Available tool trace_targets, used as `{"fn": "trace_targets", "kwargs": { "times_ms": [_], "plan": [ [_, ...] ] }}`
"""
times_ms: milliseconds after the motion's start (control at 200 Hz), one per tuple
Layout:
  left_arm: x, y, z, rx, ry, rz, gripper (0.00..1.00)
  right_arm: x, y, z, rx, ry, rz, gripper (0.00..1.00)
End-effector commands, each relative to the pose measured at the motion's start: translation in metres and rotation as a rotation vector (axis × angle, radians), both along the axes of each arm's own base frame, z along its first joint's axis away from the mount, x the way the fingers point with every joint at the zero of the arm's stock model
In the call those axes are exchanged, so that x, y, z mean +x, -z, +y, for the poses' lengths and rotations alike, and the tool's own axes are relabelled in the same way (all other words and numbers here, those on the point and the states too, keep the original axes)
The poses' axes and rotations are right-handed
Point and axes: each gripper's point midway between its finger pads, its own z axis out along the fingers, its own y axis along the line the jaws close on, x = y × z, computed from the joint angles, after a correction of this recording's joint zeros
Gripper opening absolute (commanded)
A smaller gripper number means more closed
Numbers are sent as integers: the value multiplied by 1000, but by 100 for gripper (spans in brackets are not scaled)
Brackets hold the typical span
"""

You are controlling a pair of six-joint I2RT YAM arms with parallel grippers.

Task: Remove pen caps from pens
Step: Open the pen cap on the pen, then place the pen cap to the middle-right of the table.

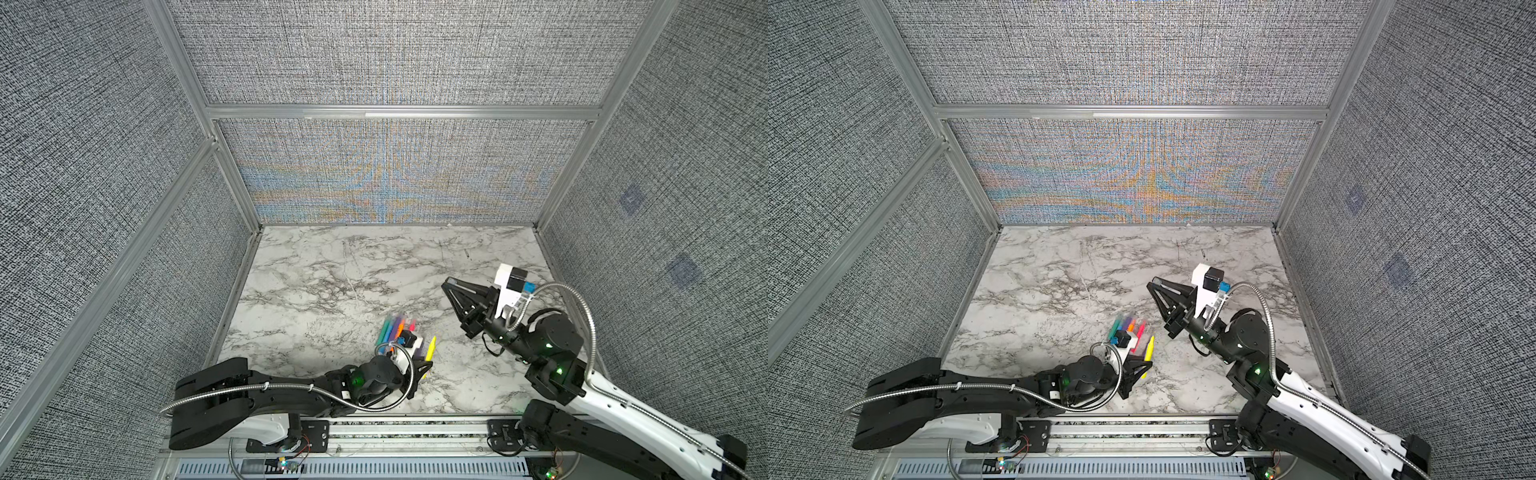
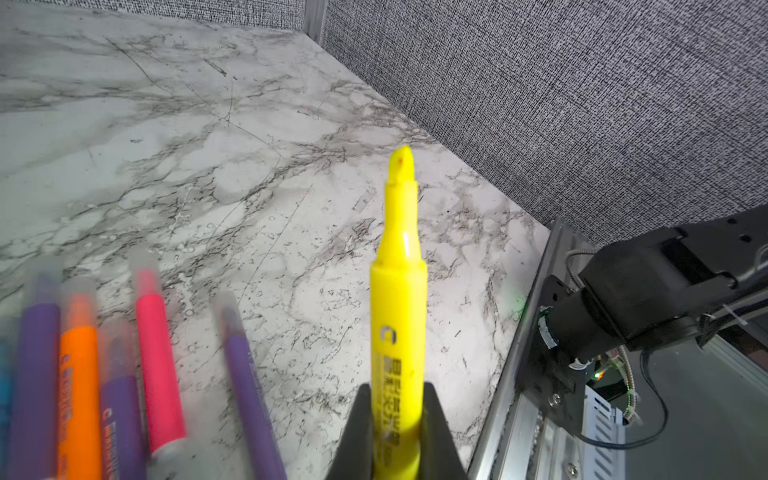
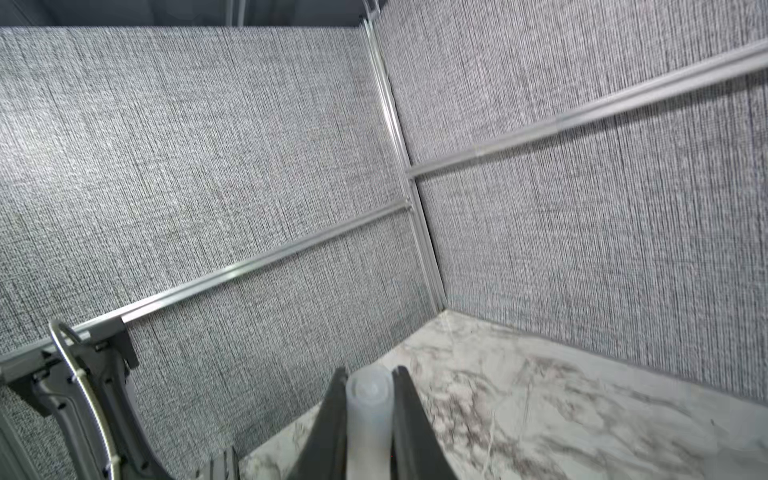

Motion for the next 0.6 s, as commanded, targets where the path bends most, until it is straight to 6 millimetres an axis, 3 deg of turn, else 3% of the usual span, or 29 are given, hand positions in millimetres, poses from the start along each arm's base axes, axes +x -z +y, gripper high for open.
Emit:
{"fn": "trace_targets", "kwargs": {
  "times_ms": [0, 105, 205, 265, 345, 460, 595],
  "plan": [
    [2, 3, 2, 8, -19, 10, 0, -1, -38, -4, 27, 32, -95, 0],
    [2, -6, 8, -24, -27, -5, 0, 19, -57, -16, -52, 188, -80, 0],
    [8, -21, 26, -10, -80, -45, 0, 75, -28, -47, -346, 538, 48, 0],
    [18, -35, 43, 22, -145, -92, 0, 116, 14, -70, -592, 673, 181, 0],
    [37, -55, 74, 91, -269, -152, 0, 154, 90, -105, -800, 674, 449, 0],
    [66, -86, 120, 142, -428, -204, 0, 168, 188, -134, -929, 662, 680, 0],
    [98, -99, 172, 262, -587, -207, 0, 176, 268, -163, -984, 691, 858, 0]
  ]
}}
